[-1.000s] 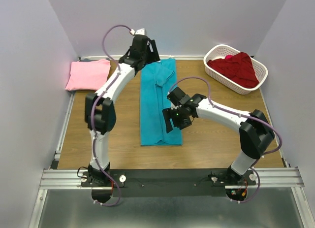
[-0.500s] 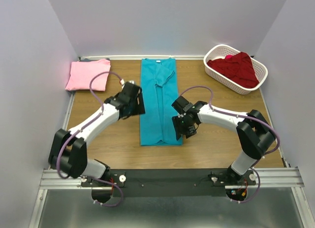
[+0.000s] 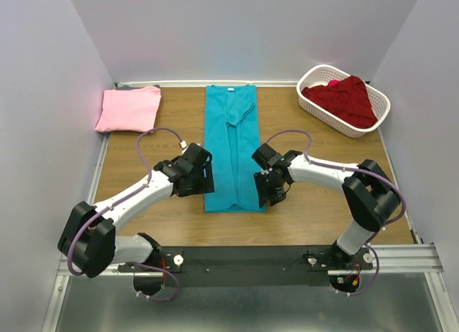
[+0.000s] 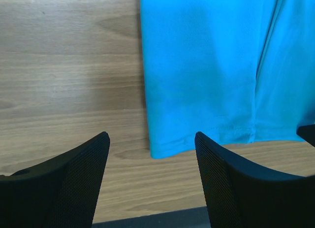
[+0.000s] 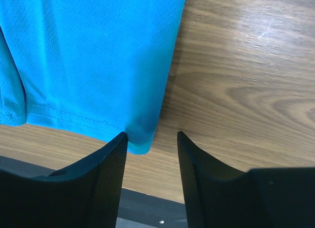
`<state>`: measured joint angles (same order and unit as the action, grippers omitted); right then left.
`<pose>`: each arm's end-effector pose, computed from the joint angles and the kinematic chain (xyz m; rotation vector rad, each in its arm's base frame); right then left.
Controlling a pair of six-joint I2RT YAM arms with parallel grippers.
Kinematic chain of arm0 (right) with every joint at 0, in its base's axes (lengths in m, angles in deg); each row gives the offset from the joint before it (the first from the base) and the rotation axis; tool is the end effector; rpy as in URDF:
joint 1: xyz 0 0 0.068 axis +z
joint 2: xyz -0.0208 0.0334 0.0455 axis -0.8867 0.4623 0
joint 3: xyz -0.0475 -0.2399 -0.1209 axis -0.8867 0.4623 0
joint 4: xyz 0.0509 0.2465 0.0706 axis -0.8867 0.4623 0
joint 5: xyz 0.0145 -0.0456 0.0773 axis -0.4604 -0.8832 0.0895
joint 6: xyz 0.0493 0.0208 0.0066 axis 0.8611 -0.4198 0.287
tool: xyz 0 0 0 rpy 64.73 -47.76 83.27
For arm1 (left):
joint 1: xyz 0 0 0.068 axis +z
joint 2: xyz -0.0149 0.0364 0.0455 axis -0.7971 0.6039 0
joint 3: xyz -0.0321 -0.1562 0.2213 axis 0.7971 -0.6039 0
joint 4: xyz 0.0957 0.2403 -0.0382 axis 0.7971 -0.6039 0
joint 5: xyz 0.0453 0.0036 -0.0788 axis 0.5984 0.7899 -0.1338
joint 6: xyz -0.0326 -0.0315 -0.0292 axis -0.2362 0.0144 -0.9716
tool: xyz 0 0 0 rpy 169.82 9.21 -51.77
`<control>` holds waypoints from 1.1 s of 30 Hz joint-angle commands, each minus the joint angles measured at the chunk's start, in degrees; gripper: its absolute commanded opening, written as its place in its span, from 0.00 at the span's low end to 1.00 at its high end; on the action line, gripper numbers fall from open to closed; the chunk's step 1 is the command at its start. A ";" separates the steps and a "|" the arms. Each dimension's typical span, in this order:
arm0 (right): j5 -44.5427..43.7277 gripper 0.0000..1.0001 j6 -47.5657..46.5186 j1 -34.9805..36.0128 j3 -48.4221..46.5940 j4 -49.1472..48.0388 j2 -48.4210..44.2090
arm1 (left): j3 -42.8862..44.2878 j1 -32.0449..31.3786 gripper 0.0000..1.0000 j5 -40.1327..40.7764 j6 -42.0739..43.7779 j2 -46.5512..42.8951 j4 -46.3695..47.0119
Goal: Fold and stack the t-shirts
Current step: Fold the tshirt
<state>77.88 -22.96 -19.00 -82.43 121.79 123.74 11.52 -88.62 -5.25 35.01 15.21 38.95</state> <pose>0.2162 0.2089 0.1619 -0.2872 3.0029 0.2882 0.1939 -0.1351 0.2136 -0.1801 2.6796 -0.3017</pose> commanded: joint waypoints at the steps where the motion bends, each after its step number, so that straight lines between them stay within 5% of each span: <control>1: 1.44 0.51 0.82 -0.13 1.24 -1.63 1.16 | -0.14 -0.97 0.77 -0.66 -2.51 1.03 0.06; 10: 3.90 0.44 0.82 -0.05 2.65 -1.89 1.95 | -0.49 -2.38 0.76 -1.45 -2.61 3.84 0.06; 20: 4.25 0.01 0.65 -0.04 3.09 -2.06 2.21 | -1.28 -3.69 0.73 -2.24 -2.60 6.48 0.06; 33: 4.34 0.01 0.21 -0.04 3.27 -2.42 2.13 | -1.55 -5.54 0.64 -2.07 -3.75 8.41 -1.17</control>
<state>82.53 -22.37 -19.07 -80.72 119.89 124.54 10.64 -93.85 -7.42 32.50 22.56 38.91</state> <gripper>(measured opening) 0.012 0.655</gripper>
